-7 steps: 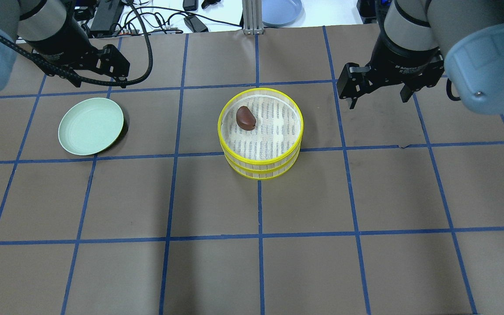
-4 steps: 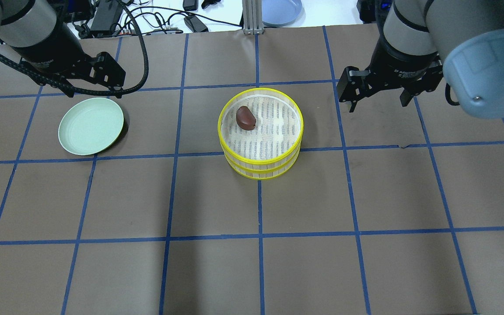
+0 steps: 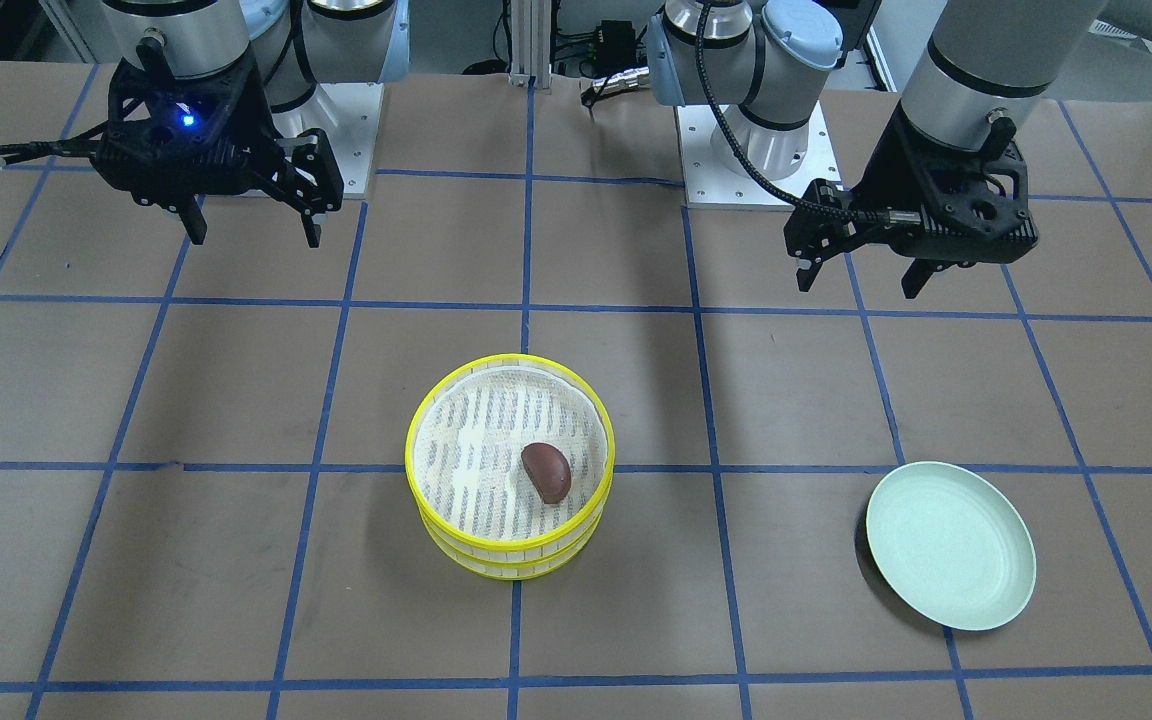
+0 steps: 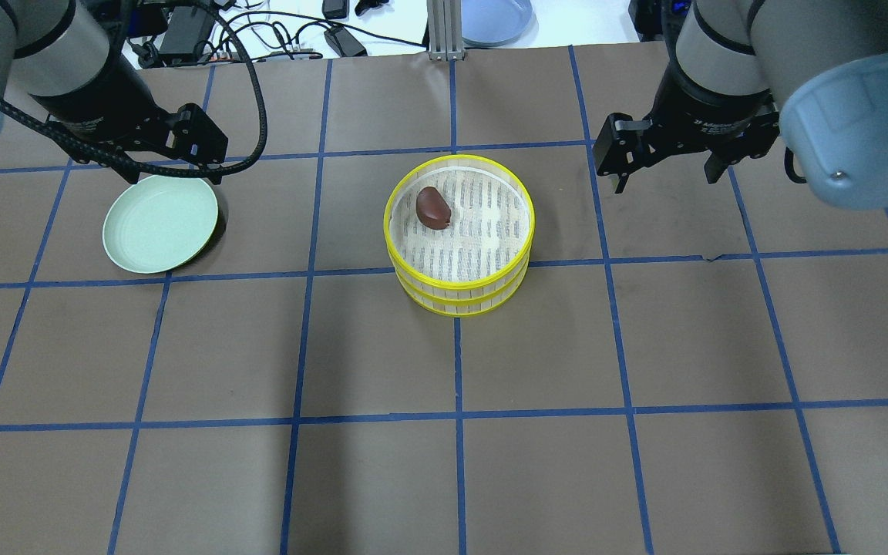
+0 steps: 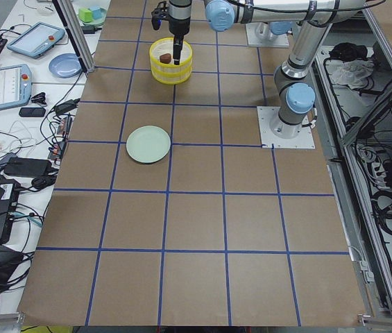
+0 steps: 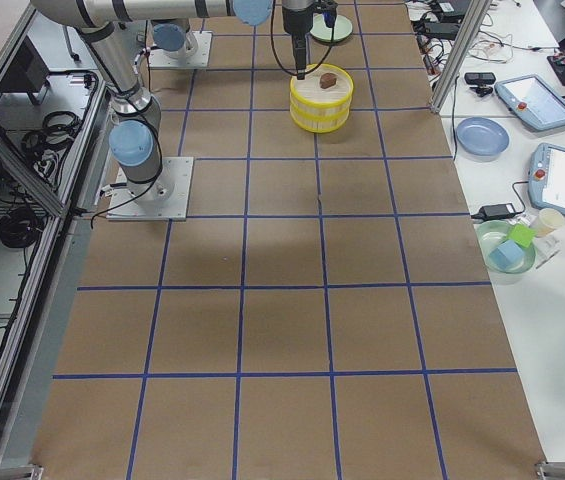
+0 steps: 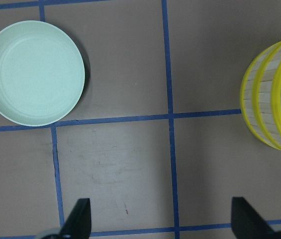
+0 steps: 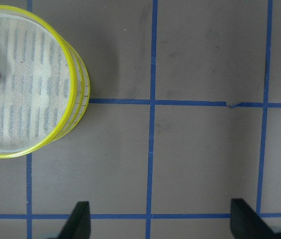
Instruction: Place buns in different layers of steamer
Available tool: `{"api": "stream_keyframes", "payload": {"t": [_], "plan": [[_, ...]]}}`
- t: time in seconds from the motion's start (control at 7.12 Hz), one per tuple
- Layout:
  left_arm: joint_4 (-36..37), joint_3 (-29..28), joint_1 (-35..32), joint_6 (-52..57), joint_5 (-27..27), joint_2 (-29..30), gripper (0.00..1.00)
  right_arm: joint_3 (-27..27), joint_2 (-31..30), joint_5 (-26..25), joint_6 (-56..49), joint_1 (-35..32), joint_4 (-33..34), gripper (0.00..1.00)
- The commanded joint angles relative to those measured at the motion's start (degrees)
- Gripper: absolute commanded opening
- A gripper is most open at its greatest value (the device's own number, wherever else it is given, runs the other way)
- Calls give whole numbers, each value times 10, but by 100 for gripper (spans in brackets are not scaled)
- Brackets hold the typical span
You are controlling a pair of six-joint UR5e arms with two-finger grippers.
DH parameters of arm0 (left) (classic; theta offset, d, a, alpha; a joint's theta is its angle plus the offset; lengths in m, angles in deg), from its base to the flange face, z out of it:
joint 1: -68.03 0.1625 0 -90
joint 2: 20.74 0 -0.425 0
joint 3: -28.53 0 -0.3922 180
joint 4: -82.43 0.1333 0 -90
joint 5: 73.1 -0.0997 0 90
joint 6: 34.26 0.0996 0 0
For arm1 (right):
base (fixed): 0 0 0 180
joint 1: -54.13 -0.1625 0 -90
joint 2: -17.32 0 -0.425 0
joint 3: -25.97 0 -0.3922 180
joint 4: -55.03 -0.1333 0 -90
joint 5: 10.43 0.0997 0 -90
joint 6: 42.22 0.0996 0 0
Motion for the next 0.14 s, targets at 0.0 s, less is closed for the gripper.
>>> {"api": "stream_keyframes", "payload": {"t": [0.0], "plan": [[0, 0, 0, 1, 1, 0, 100, 0, -1, 0, 12, -1, 3, 100]]}}
